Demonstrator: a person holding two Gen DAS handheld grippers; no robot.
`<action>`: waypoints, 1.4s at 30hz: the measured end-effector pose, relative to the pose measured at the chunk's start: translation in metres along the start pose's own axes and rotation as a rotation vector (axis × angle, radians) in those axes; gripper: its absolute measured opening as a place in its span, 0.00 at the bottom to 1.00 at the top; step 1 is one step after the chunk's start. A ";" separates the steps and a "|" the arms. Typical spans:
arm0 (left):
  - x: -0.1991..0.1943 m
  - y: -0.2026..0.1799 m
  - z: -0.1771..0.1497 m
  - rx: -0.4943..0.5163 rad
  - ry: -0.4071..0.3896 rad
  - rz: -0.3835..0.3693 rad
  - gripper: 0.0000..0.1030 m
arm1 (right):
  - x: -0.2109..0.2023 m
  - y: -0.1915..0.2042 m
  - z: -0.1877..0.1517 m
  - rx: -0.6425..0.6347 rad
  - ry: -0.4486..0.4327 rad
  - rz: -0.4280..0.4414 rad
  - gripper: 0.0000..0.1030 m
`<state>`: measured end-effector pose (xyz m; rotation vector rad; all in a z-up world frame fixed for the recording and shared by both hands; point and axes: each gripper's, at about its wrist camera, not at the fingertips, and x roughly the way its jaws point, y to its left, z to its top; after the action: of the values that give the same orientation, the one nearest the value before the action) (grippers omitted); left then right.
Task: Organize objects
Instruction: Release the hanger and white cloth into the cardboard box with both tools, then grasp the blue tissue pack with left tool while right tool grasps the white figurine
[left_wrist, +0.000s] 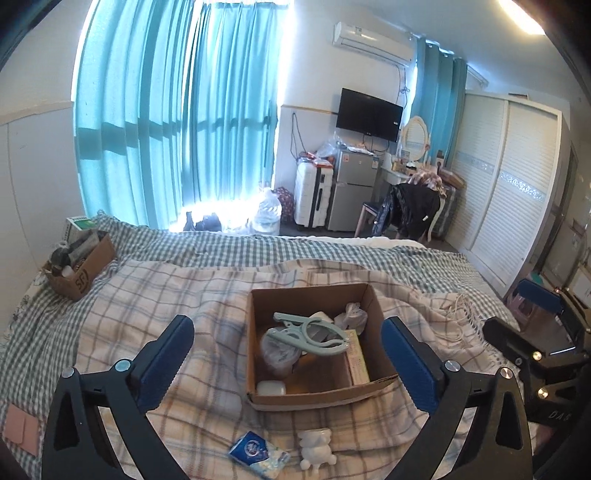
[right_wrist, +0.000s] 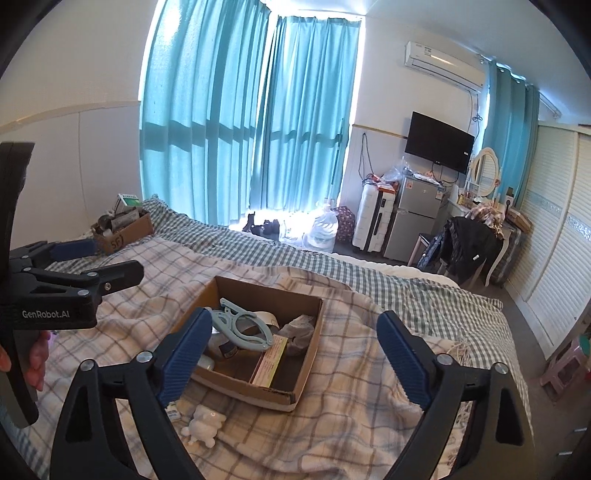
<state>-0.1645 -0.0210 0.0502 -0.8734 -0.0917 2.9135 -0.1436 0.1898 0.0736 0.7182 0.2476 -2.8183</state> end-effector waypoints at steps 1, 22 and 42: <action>-0.002 0.001 -0.004 0.007 -0.005 0.011 1.00 | -0.001 0.001 -0.003 0.007 -0.003 -0.001 0.95; 0.066 0.027 -0.120 -0.038 0.132 0.145 1.00 | 0.089 0.011 -0.106 0.108 0.161 0.039 1.00; 0.142 -0.009 -0.205 0.124 0.484 0.171 0.87 | 0.117 0.018 -0.154 0.097 0.291 0.025 1.00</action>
<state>-0.1693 0.0098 -0.1976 -1.5948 0.2074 2.7190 -0.1695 0.1852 -0.1189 1.1465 0.1476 -2.7098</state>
